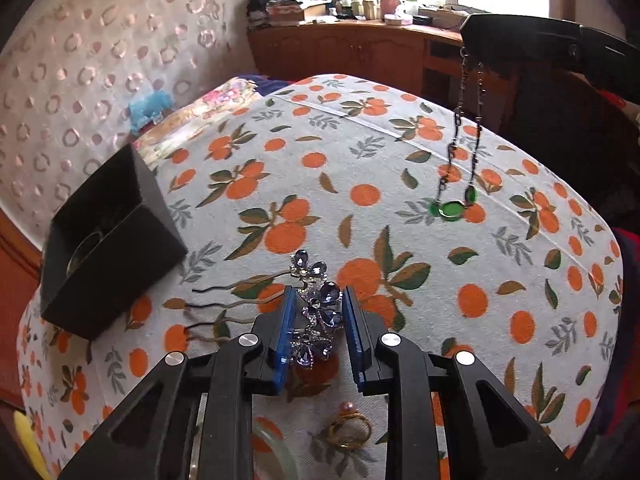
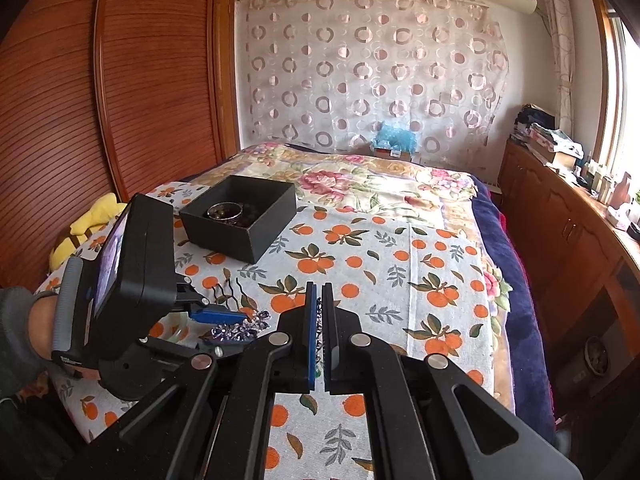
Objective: Organize jewelry
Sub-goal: 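Lower the hair comb into the black box with the left tool while the right tool drops the necklace in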
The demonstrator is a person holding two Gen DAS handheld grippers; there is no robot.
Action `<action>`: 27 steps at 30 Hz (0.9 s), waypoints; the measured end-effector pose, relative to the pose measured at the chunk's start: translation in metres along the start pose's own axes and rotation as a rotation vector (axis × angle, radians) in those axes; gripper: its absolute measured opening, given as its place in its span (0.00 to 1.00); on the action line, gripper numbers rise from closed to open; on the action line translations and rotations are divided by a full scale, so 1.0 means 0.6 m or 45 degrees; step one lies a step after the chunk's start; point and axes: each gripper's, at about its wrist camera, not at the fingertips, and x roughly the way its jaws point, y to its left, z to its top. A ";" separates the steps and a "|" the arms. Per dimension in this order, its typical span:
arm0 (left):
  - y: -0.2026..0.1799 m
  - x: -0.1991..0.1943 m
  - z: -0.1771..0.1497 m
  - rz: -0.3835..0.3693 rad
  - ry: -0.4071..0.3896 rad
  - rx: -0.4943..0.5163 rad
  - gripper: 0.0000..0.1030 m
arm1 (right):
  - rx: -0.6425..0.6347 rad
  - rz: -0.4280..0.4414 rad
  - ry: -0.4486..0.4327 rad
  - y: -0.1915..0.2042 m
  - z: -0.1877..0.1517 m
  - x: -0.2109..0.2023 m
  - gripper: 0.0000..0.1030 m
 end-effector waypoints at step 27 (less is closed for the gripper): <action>0.197 -0.162 0.001 0.142 -0.293 -0.323 0.20 | -0.082 0.132 -0.058 0.095 0.173 0.095 0.03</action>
